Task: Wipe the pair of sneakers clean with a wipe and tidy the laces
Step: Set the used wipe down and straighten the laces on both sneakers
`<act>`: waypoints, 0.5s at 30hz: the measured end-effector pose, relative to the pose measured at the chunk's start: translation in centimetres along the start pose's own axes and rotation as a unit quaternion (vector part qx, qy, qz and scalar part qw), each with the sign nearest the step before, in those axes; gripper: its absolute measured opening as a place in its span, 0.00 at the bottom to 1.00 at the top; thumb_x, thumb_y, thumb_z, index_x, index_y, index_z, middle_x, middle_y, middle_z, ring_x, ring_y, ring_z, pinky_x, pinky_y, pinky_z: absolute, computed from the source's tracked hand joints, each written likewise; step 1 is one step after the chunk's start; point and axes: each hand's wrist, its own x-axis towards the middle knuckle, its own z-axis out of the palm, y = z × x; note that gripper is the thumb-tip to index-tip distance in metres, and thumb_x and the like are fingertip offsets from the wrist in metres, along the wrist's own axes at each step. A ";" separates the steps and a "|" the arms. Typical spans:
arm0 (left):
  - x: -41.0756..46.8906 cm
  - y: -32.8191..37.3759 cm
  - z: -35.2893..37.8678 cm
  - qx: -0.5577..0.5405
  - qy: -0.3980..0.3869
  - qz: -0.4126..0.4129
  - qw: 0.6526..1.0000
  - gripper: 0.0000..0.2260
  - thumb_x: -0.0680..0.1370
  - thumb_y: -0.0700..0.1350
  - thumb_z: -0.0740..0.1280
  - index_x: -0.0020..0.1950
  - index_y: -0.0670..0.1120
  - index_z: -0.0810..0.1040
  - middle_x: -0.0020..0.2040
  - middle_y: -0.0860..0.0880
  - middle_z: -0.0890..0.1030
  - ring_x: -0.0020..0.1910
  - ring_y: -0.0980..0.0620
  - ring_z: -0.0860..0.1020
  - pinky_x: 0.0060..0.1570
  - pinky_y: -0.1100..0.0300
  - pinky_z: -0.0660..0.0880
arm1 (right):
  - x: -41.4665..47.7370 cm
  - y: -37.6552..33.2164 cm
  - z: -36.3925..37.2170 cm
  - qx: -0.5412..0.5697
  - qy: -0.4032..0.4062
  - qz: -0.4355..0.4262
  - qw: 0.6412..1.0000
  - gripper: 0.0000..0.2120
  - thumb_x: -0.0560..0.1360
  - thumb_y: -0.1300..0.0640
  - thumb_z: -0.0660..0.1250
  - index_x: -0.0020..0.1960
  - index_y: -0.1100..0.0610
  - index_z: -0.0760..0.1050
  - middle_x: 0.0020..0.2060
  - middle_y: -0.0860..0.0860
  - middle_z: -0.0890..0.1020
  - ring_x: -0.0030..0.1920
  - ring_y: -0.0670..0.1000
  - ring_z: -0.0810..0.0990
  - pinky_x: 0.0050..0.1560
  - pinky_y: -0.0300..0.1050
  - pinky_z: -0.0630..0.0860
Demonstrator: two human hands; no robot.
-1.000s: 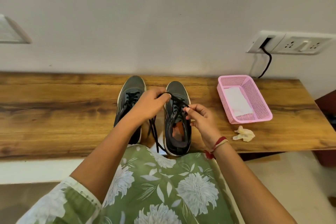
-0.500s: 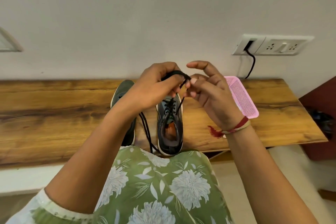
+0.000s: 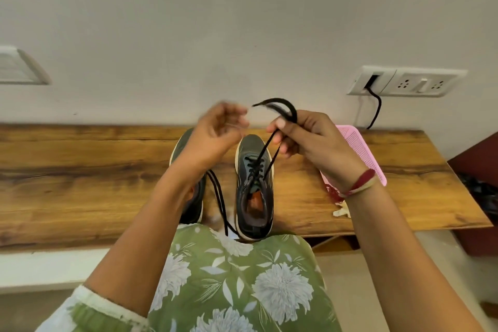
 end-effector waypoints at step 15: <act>-1.3 -12.2 5.0 0.335 -0.067 -0.043 0.939 0.04 0.73 0.39 0.69 0.44 0.48 0.77 0.48 0.52 0.70 0.50 0.52 0.72 0.52 0.58 0.70 | -0.1 -3.1 1.1 0.043 0.023 -0.054 0.997 0.10 0.80 0.61 0.58 0.47 0.64 0.77 0.33 0.54 0.78 0.31 0.47 0.76 0.32 0.38 0.75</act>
